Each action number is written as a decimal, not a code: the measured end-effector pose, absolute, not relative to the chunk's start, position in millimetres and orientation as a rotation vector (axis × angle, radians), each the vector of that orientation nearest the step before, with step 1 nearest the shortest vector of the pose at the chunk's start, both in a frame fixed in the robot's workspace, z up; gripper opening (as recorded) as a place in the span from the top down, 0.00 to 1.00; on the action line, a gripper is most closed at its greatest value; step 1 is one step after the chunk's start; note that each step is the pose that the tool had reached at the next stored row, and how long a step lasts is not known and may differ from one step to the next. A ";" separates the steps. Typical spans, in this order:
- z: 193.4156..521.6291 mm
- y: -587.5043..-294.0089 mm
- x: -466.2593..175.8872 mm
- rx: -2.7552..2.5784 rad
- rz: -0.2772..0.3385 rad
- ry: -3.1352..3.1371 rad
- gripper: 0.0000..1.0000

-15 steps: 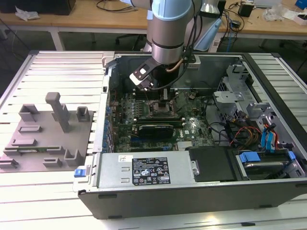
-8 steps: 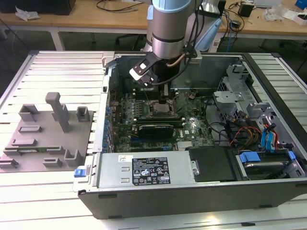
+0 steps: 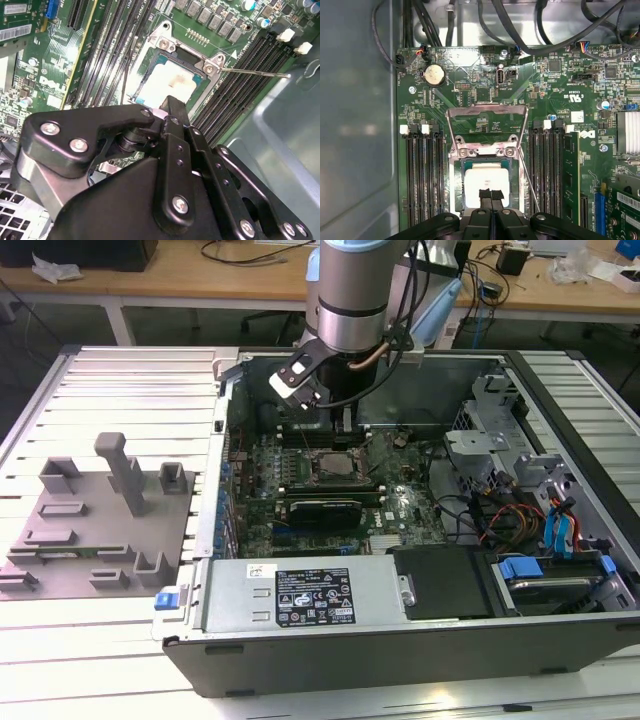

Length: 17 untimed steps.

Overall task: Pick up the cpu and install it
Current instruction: 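Place the cpu into insertion slot, then close the cpu cover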

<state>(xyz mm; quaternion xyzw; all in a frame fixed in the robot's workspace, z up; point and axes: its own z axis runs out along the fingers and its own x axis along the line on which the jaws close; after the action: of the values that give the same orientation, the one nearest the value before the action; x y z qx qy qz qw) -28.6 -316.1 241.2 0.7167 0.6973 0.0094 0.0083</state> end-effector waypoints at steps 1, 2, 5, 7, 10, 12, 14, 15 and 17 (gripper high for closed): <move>241.2 -316.1 -28.6 2.240 0.030 2.179 0.89; 241.2 -316.1 -28.6 2.240 0.030 2.179 0.89; 241.2 -316.1 -28.6 2.240 0.030 2.180 0.89; 241.2 -316.1 -28.6 2.241 0.032 2.180 0.89; 241.2 -316.1 -28.6 2.241 0.032 2.180 0.89; 241.2 -316.1 -28.6 2.241 0.032 2.181 0.89; 241.2 -316.1 -28.6 2.241 0.033 2.181 0.89; 241.2 -316.1 -28.6 2.241 0.033 2.181 0.89; 241.2 -316.1 -28.6 2.242 0.034 2.181 0.89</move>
<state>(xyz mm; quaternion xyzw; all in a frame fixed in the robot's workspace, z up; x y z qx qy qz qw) -28.6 -316.1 241.2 0.7167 0.6973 0.0108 0.0069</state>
